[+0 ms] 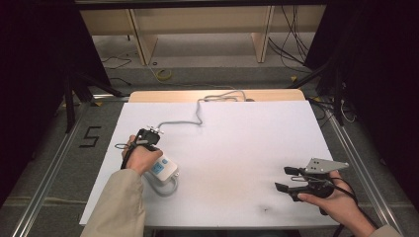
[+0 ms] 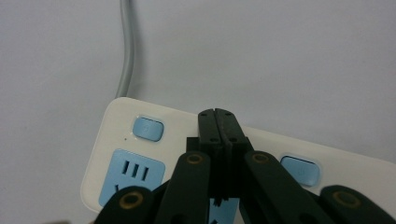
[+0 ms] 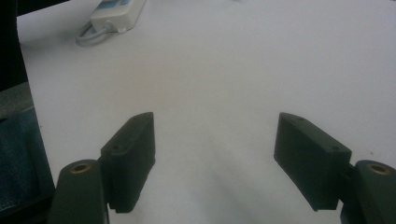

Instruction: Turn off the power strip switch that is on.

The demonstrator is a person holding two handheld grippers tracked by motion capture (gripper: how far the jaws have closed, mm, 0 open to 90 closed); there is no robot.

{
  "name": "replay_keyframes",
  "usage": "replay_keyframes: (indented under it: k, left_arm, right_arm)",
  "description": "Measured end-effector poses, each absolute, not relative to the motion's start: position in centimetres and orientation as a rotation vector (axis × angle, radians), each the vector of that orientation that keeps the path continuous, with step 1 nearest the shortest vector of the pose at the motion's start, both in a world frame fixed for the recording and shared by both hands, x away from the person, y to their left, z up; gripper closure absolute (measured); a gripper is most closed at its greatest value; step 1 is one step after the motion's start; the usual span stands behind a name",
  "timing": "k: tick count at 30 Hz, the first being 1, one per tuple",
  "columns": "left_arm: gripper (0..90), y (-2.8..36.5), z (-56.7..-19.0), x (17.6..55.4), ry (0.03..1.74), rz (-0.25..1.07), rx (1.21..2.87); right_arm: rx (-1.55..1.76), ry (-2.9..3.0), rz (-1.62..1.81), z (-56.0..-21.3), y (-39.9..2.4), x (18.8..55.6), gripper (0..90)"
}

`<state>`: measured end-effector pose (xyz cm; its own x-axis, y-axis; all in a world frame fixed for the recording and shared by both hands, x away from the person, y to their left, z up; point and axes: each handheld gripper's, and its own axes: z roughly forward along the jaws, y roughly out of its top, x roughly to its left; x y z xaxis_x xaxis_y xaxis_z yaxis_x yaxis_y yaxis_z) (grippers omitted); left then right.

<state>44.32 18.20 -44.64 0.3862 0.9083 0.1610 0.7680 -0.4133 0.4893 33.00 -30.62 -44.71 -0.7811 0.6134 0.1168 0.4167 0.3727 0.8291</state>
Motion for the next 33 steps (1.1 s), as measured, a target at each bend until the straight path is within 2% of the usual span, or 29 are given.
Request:
replay_keyframes:
  k: [33]
  left_arm:
    - [90.0,18.42,-44.35,44.33,1.446,0.582,2.301]
  right_arm:
    - [0.923,2.423,1.366,-44.70,-30.65,32.94,29.6]
